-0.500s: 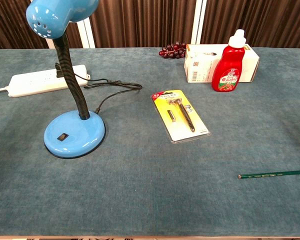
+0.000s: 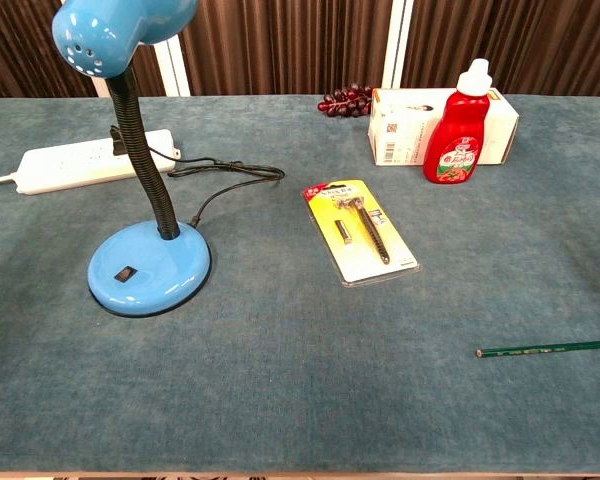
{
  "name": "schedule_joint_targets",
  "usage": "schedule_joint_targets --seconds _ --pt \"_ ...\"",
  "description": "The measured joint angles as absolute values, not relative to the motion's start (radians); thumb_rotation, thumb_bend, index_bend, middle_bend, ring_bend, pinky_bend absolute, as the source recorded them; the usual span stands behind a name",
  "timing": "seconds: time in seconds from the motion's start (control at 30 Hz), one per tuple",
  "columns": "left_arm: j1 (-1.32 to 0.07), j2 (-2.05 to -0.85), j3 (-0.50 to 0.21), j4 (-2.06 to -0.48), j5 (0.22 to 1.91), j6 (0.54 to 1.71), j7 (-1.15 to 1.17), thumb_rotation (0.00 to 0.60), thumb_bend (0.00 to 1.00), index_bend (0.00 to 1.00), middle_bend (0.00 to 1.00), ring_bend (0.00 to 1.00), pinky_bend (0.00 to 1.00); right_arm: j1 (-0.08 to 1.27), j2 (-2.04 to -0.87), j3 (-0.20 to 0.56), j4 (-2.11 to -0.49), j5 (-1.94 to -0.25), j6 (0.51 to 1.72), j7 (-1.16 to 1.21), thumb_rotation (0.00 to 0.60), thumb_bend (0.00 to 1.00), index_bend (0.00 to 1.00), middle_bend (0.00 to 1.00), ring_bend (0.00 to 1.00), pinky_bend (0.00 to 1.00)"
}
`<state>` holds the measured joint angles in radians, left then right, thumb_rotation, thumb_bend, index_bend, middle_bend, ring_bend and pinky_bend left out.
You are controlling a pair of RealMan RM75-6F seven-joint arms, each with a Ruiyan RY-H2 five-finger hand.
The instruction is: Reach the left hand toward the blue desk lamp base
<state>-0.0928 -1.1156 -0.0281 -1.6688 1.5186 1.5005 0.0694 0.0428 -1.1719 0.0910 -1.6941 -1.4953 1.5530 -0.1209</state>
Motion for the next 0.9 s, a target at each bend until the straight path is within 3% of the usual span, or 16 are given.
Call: schedule_joint_targets --seconds 0.63,0.73,0.8,0.9 --pt "-0.103 -1.12 -0.021 -1.662 1.533 1.48 0.071 0.6 0.16 0.1 0.19 0.09 0.13 0.042 -1.172 0.09 -1.697 -1.492 1.549 -0.12 0.6 0.14 0.12 0.05 0.04 0.0" --pt "-0.104 -1.123 -0.021 -1.659 1.539 1.481 0.076 0.6 0.2 0.1 0.27 0.19 0.26 0.042 -1.171 0.092 -1.699 -1.49 1.55 -0.117 0.6 0.14 0.12 0.05 0.04 0.0" --pt "-0.105 -1.129 -0.022 -1.653 1.55 1.488 0.079 0.6 0.25 0.12 0.39 0.38 0.47 0.041 -1.169 0.093 -1.7 -1.488 1.551 -0.116 0.6 0.14 0.12 0.05 0.04 0.0" --pt "-0.108 -1.147 -0.022 -1.637 1.572 1.502 0.085 0.6 0.37 0.12 0.56 0.58 0.69 0.04 -1.167 0.098 -1.701 -1.482 1.555 -0.113 0.6 0.14 0.12 0.05 0.04 0.0"
